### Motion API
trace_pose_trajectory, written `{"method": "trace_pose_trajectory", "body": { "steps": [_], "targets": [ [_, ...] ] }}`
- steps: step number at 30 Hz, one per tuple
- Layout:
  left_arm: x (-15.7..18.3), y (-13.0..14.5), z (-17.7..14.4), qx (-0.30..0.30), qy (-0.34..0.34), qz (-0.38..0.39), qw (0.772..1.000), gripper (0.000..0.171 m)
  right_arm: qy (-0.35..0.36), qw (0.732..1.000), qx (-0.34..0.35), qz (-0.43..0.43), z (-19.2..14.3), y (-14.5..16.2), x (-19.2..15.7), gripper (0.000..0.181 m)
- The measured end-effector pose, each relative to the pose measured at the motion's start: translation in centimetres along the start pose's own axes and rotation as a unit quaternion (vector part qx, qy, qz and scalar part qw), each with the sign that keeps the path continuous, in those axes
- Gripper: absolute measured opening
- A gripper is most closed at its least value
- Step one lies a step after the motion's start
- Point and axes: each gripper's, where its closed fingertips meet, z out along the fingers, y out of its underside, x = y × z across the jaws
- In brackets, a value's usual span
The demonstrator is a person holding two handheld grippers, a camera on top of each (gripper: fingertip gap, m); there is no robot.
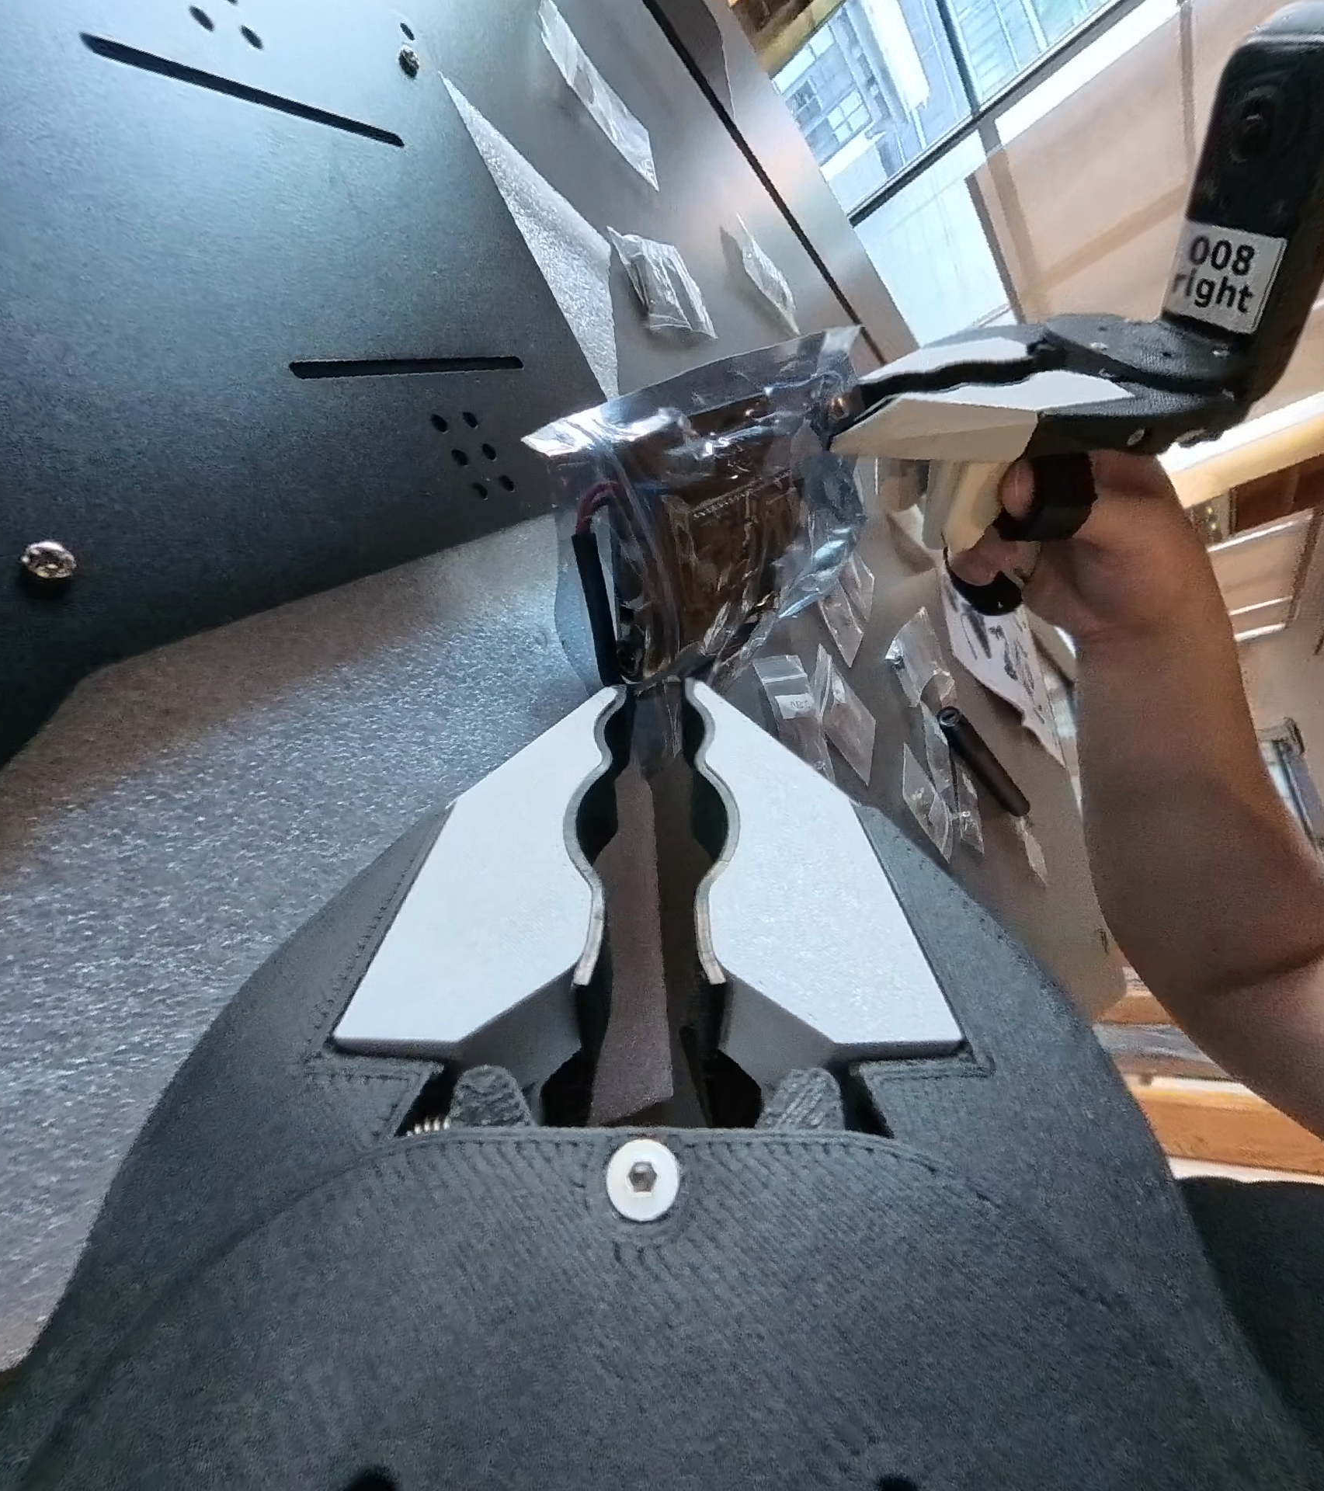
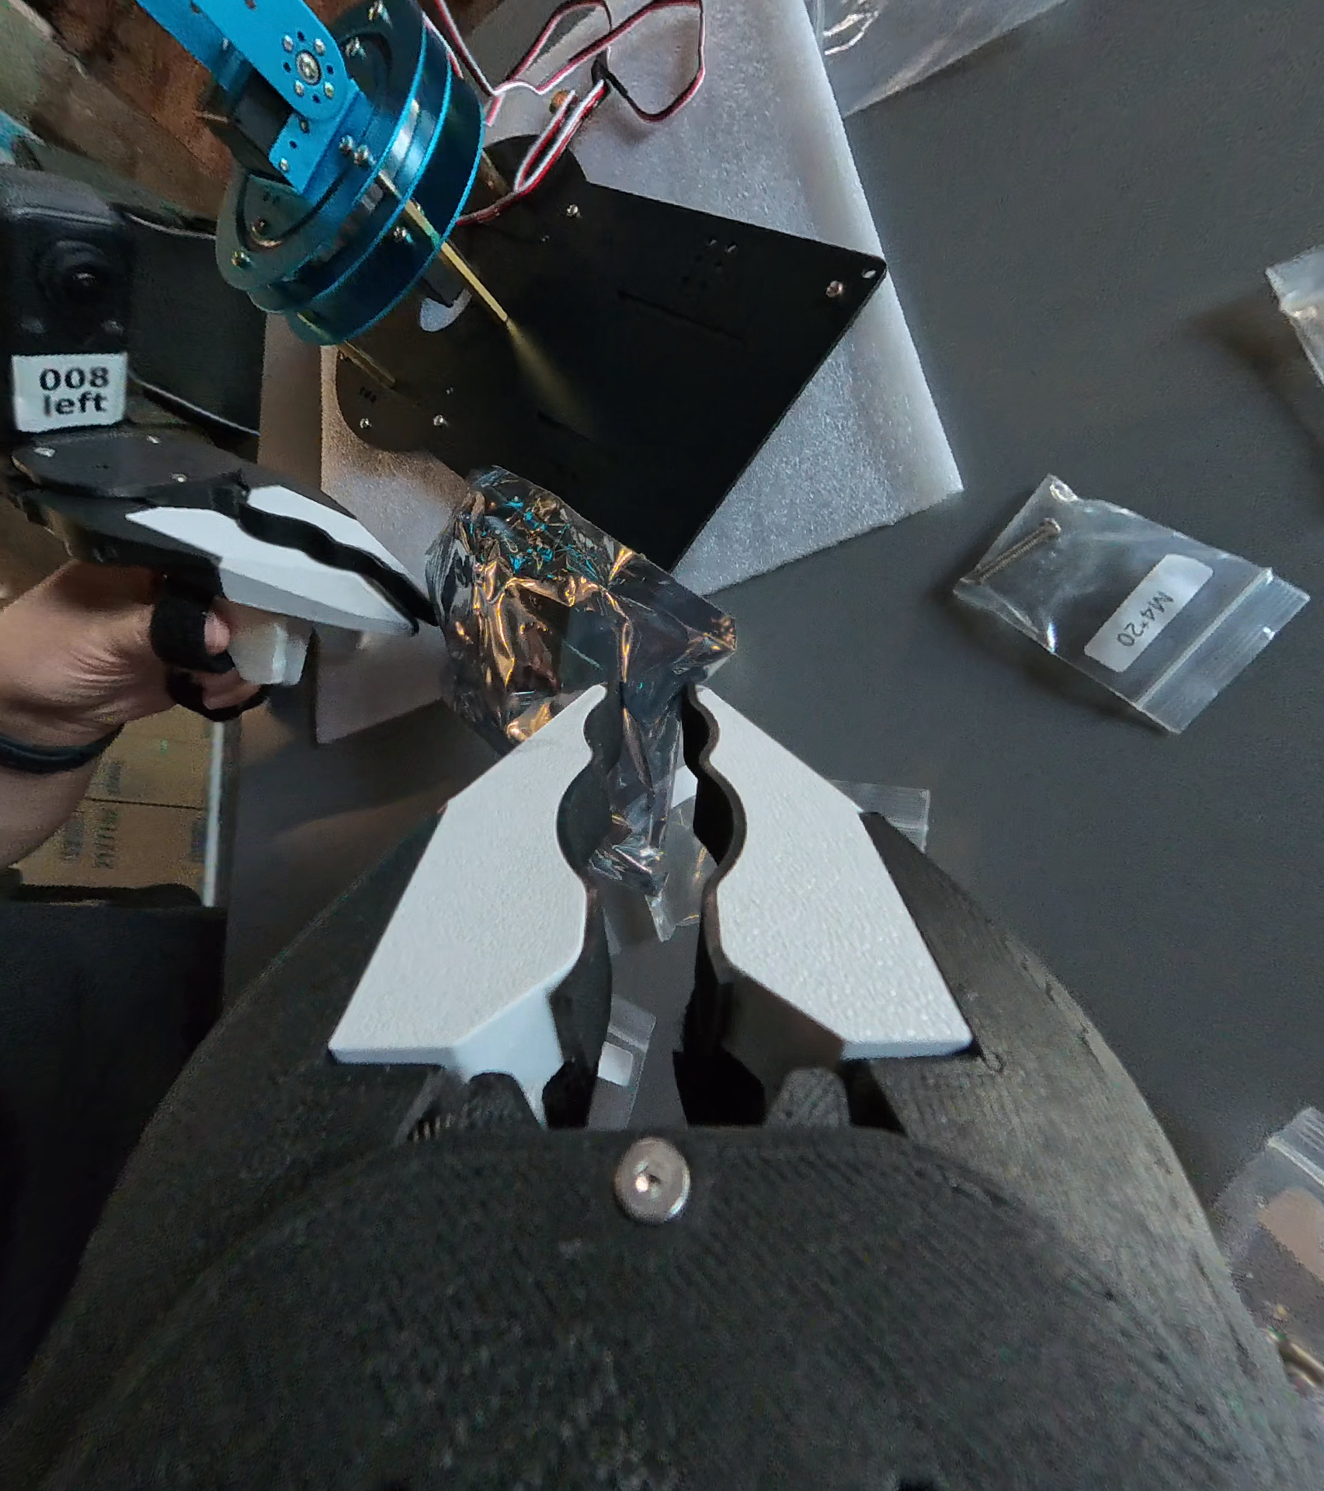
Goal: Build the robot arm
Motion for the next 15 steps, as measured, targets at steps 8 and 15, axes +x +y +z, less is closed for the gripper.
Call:
{"method": "trace_pose_trajectory", "body": {
  "steps": [8, 15],
  "targets": [
    [0.0, 0.0, -0.1, 0.003, 0.001, 0.017, 1.000, 0.002, -0.016, 0.997, -0.005, 0.076, 0.3, 0.8, 0.0, 0.013],
    [-0.5, 0.1, -1.8, 0.001, -0.005, -0.003, 1.000, 0.002, -0.052, 0.993, -0.014, 0.108, 0.9, 1.4, -2.0, 0.013]
  ]
}}
